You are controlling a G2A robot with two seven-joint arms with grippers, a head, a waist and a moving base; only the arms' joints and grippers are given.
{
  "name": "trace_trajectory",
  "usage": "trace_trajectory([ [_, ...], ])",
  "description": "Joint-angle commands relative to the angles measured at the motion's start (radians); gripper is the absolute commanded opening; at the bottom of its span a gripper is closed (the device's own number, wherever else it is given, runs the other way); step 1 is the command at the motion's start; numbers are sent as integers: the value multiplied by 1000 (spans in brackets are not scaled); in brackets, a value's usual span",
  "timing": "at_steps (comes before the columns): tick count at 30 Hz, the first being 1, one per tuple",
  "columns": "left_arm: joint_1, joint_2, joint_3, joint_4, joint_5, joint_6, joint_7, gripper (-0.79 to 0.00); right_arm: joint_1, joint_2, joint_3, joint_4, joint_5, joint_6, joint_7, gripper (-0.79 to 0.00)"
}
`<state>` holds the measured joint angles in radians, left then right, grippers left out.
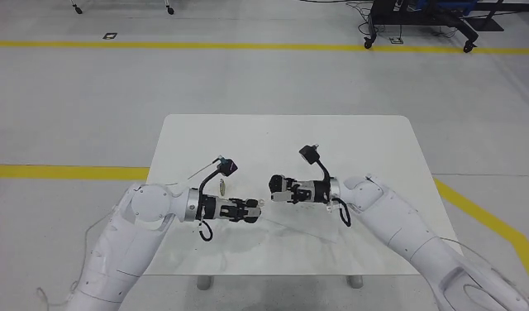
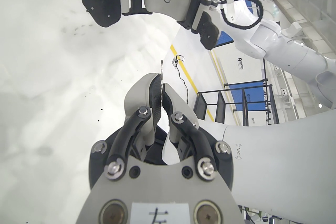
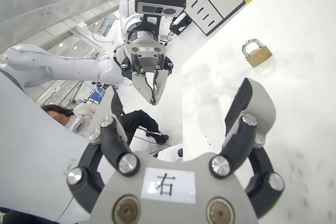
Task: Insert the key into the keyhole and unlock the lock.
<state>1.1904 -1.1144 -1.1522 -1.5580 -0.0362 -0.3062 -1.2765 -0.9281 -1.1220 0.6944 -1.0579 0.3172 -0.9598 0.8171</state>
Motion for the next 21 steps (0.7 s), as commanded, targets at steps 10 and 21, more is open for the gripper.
trace_trajectory([
  [10,-19,6,30,20,-3,-3,-1,-785,-5,14,-6,-47,29,44,87,-610],
  [21,-28,12,53,23,-2,-1,15,-785,0,20,-22,-65,14,65,108,-606],
])
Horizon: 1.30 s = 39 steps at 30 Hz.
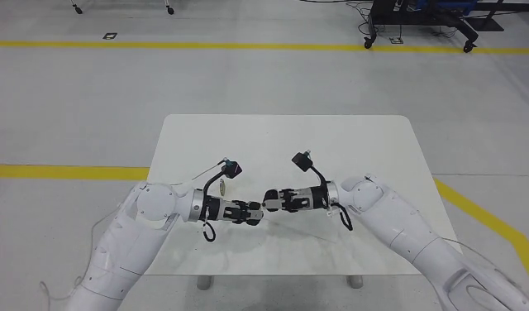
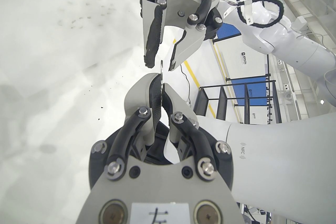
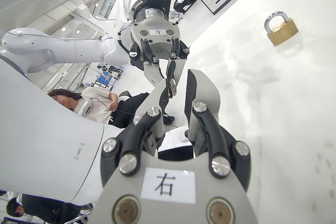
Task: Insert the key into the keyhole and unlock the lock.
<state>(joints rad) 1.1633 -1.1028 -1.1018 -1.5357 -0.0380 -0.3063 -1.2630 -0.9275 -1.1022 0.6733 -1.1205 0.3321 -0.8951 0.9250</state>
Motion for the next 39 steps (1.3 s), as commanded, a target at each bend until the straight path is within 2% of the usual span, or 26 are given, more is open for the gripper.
trace_trajectory([
  [1,-1,1,5,1,-2,-1,2,-785,0,1,-2,-4,-2,1,1,-597],
  [7,-6,4,17,6,0,0,12,-785,0,5,-8,-11,-3,1,1,-600],
  [8,-7,4,20,5,2,1,13,-785,0,6,-10,-12,-3,2,2,-637],
  [10,-9,5,25,5,4,3,16,-785,1,7,-13,-15,-9,2,2,-782],
  [20,-17,9,38,13,-3,12,31,-785,0,11,-15,-17,-24,-10,-10,-785],
  [21,-18,10,39,14,-8,11,31,-717,-1,12,-14,-17,-24,-13,-13,-785],
  [22,-19,10,40,15,-9,11,30,-413,-2,13,-13,-18,-22,-17,-17,-785],
  [23,-19,11,41,16,-14,9,28,0,-3,14,-11,-16,-21,-20,-20,-785],
  [31,-17,22,-3,33,-102,-14,14,0,-15,25,19,-2,5,-56,-56,-785],
  [39,22,43,-113,43,-145,-6,116,0,-59,54,110,16,-29,-94,-140,-785],
])
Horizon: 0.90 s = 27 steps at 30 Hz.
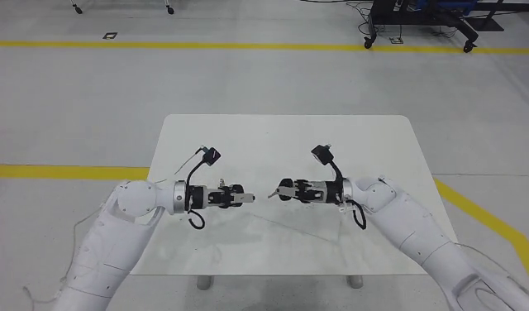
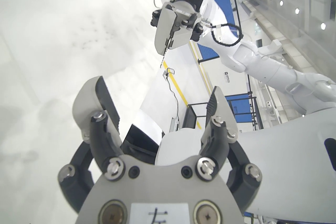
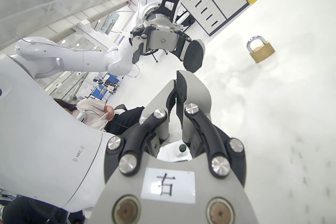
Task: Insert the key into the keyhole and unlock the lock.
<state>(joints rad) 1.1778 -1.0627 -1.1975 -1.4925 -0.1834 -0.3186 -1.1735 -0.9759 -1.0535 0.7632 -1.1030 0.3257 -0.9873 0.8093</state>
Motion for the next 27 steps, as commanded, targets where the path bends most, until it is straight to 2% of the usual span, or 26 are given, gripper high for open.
trace_trajectory([
  [1,14,5,-30,-3,1,9,40,0,-22,11,41,-2,-48,-5,-54,-785],
  [8,49,22,-105,-9,-12,4,67,0,-147,51,175,-116,-218,23,-208,-785],
  [11,62,30,-131,-25,49,7,97,0,-191,62,209,-177,-261,60,-241,-785],
  [13,73,36,-143,-51,139,16,125,0,-199,63,214,-188,-269,75,-247,-785],
  [17,118,50,-149,-155,448,74,209,0,-199,63,214,-188,-269,75,-247,-785],
  [21,170,59,-111,-258,756,154,245,0,-199,63,214,-188,-269,75,-247,-785],
  [24,179,57,-60,-285,867,199,236,0,-199,63,214,-188,-269,75,-247,-785],
  [27,155,50,-14,-265,902,236,230,0,-199,63,214,-188,-269,75,-247,-785],
])
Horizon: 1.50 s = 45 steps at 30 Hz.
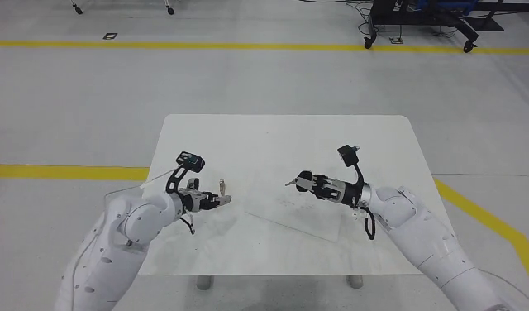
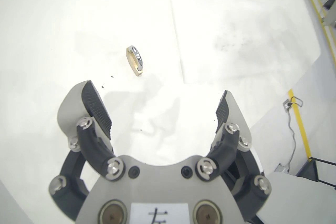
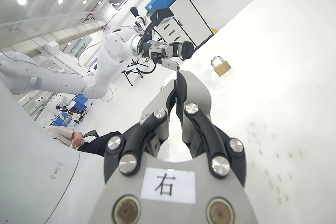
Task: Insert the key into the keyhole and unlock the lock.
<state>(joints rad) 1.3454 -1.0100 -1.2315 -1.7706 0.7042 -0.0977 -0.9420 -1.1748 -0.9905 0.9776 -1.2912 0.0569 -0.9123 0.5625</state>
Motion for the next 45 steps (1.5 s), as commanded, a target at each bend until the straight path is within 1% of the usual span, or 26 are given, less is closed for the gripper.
trace_trajectory([
  [1,-26,-6,35,24,32,29,1,0,0,0,0,0,0,0,0,-785],
  [3,-50,-13,72,50,58,53,7,-37,0,0,0,0,0,0,0,-785],
  [4,-64,-17,89,64,73,64,7,-71,0,0,0,0,0,0,0,-785],
  [9,-125,-37,170,129,124,108,22,-185,0,0,0,0,0,0,0,-785],
  [11,-146,-44,192,153,135,122,26,-215,0,0,0,0,0,0,0,-785],
  [13,-165,-51,210,175,138,133,29,-222,0,0,0,0,0,0,0,-785],
  [15,-181,-56,223,193,135,140,31,-265,0,0,0,0,0,0,0,-785],
  [17,-193,-61,231,208,134,145,35,-326,0,0,0,0,0,0,0,-785],
  [21,-207,-68,242,225,133,150,40,-385,0,0,0,0,0,0,0,-785],
  [31,-218,-79,249,251,143,157,73,-449,0,0,0,0,0,0,0,-785],
  [35,-225,-84,255,267,148,160,85,-493,0,0,0,0,0,0,0,-785],
  [37,-228,-87,258,272,148,162,85,-542,0,0,0,0,0,0,0,-785],
  [39,-230,-88,259,275,151,164,87,-650,0,0,0,0,0,0,0,-785],
  [40,-231,-89,259,276,153,165,88,-754,0,0,0,0,0,0,0,-785],
  [41,-231,-90,260,278,154,166,87,-785,0,0,0,0,0,0,0,-785],
  [45,-229,-92,260,280,167,166,84,-785,0,0,0,0,0,0,0,-785],
])
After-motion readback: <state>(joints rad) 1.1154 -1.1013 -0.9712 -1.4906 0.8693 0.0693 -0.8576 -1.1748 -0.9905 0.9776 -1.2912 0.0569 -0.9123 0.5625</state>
